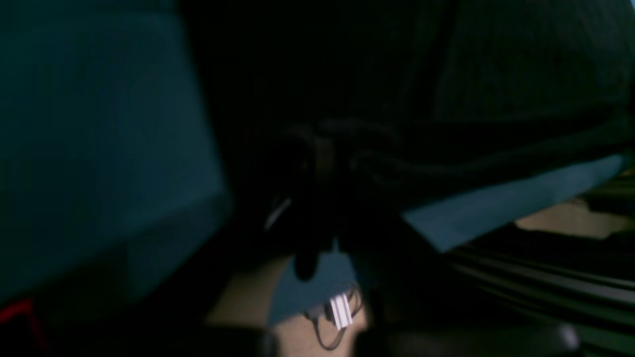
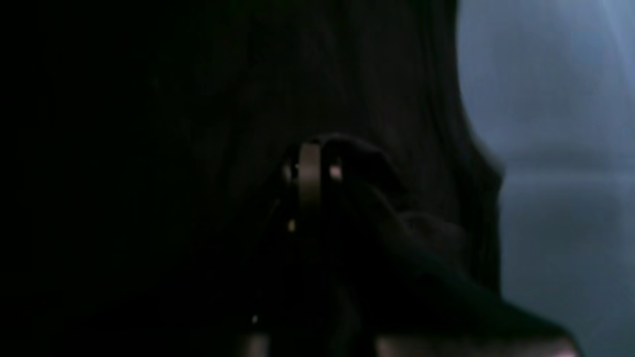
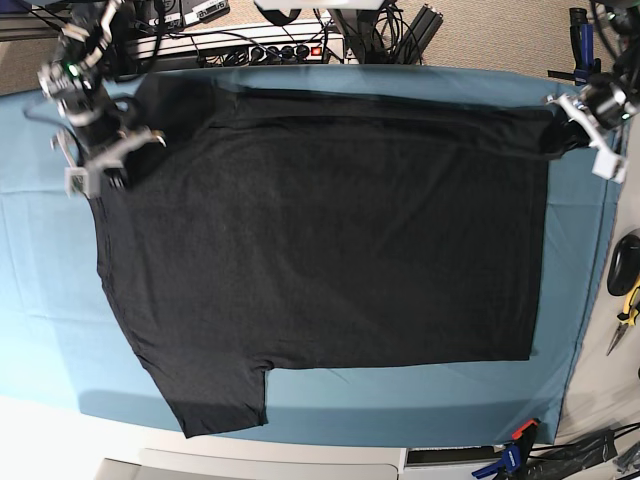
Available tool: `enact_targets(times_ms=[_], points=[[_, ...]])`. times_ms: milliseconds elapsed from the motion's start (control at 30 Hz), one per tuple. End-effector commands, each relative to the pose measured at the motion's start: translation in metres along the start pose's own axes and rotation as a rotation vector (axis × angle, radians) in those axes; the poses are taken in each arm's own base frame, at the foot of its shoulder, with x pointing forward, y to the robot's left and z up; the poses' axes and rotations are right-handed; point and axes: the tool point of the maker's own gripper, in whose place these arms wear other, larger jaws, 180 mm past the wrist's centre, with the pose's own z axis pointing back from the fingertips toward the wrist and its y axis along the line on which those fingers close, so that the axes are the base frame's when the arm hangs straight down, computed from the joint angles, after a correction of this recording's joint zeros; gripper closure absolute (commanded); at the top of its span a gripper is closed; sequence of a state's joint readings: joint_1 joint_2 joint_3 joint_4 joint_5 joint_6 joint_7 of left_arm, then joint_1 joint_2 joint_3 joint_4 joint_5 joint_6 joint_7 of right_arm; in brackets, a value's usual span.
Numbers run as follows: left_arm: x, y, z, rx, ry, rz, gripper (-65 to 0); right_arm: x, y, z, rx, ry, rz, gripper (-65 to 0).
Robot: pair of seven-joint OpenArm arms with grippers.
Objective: Fold the T-shirt properly
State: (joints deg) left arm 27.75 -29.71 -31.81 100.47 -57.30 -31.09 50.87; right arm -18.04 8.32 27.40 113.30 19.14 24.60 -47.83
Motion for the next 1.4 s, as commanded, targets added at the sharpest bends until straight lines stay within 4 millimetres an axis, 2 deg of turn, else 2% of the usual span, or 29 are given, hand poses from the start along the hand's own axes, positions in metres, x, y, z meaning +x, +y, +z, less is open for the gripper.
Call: enact_targets(times_ms=[0, 100, 267, 367, 467, 700, 933, 1233, 1367], points=[[0.01, 0.001, 0.001, 0.002, -0.02, -0.025, 0.0, 0.02, -0.006, -0.002, -0.027, -0.066, 0.019, 0.0], [0.009, 0.003, -0.006, 0.027, -0.004, -0.012, 0.0, 0.025, -0.016, -0.019, -0.058, -0.074, -0.002, 0.0], [0.011, 0.009, -0.008, 0.054, -0.008, -0.032, 0.0, -0.005, -0.025, -0.067, -0.037, 0.027, -0.134, 0.0], [0.016, 0.015, -0.007, 0.093, -0.033, -0.013, 0.0, -0.016, -0.023, -0.083, -0.016, 0.064, -0.184, 0.0], [0.022, 0.025, -0.006, 0.148, -0.068, -0.013, 0.0, -0.012, -0.021, -0.083, -0.001, 0.044, -0.2, 0.0], [0.027, 0.027, -0.005, 0.159, -0.094, -0.011, 0.0, 0.002, -0.023, -0.081, -0.007, -0.015, -0.191, 0.0], [0.032, 0.039, -0.002, 0.224, -0.127, 0.016, 0.0, 0.011, -0.025, -0.081, -0.012, -0.059, -0.198, 0.0], [0.033, 0.031, -0.006, 0.202, -0.165, 0.048, 0.0, 0.016, -0.042, -0.075, -0.063, -0.107, -0.278, 0.0], [0.045, 0.011, -0.006, 0.13, -0.199, 0.007, 0.0, 0.038, -0.026, -0.066, 0.033, -0.16, -0.253, 0.0]])
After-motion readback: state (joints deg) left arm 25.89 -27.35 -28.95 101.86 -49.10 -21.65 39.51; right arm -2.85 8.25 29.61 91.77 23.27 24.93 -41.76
